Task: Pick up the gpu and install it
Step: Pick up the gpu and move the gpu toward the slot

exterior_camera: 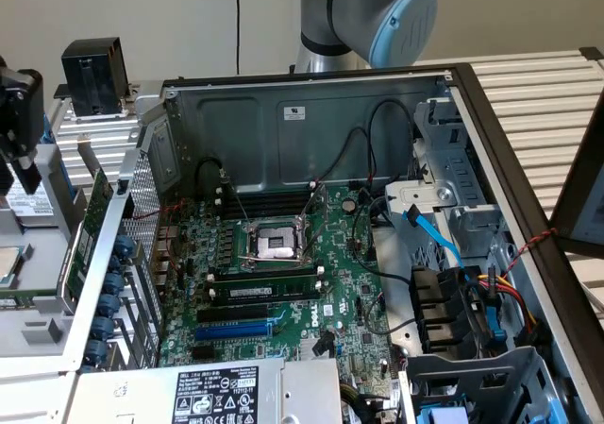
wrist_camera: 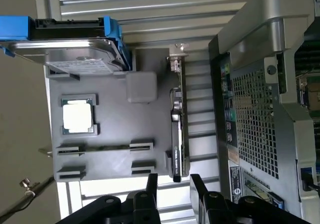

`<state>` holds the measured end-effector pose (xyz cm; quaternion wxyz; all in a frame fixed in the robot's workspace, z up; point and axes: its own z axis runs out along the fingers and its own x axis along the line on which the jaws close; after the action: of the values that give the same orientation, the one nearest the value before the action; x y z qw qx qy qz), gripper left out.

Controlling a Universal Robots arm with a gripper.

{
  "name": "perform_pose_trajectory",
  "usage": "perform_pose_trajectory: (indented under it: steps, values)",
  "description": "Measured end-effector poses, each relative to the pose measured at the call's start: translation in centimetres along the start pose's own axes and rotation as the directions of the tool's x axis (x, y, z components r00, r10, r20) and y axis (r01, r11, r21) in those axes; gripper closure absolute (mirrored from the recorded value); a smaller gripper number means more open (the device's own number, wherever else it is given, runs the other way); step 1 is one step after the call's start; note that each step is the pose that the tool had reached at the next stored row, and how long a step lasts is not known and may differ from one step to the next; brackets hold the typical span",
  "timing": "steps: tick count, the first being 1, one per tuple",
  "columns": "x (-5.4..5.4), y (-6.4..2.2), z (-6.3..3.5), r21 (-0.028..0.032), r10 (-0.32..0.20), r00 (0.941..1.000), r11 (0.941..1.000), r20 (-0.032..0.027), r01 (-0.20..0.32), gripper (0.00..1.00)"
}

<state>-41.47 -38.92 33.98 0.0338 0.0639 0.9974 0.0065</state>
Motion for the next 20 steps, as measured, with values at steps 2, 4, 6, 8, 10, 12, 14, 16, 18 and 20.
perform_pose_trajectory:
  steps: [2,4,6,8,10,12,14,16,18,20]
  values:
    - [0.3,-0.04,0.35,-0.0012,-0.015,0.9999,0.9999,0.0000,0.015,0.61]
    - [0.3,-0.05,0.71,-0.0035,-0.046,0.9990,0.9990,-0.0005,0.046,0.61]
    - [0.4,-0.05,1.08,-0.0059,-0.078,0.9969,0.9969,-0.0010,0.078,0.61]
    - [0.4,-0.07,1.43,-0.0072,-0.099,0.9951,0.9951,-0.0013,0.099,0.61]
    - [0.4,-0.07,1.79,-0.0078,-0.107,0.9942,0.9942,-0.0013,0.107,0.61]
    - [0.5,-0.08,2.16,-0.0080,-0.109,0.9941,0.9941,-0.0009,0.109,0.61]
    - [0.5,-0.09,2.53,-0.0080,-0.109,0.9941,0.9940,0.0009,0.109,0.61]
    - [0.5,-0.09,2.79,-0.0081,-0.109,0.9940,0.9940,0.0057,0.109,0.61]
    - [0.4,-0.08,2.95,-0.0081,-0.109,0.9940,0.9940,0.0129,0.109,0.61]
    - [0.3,-0.07,3.10,-0.0081,-0.106,0.9942,0.9943,0.0186,0.106,0.61]
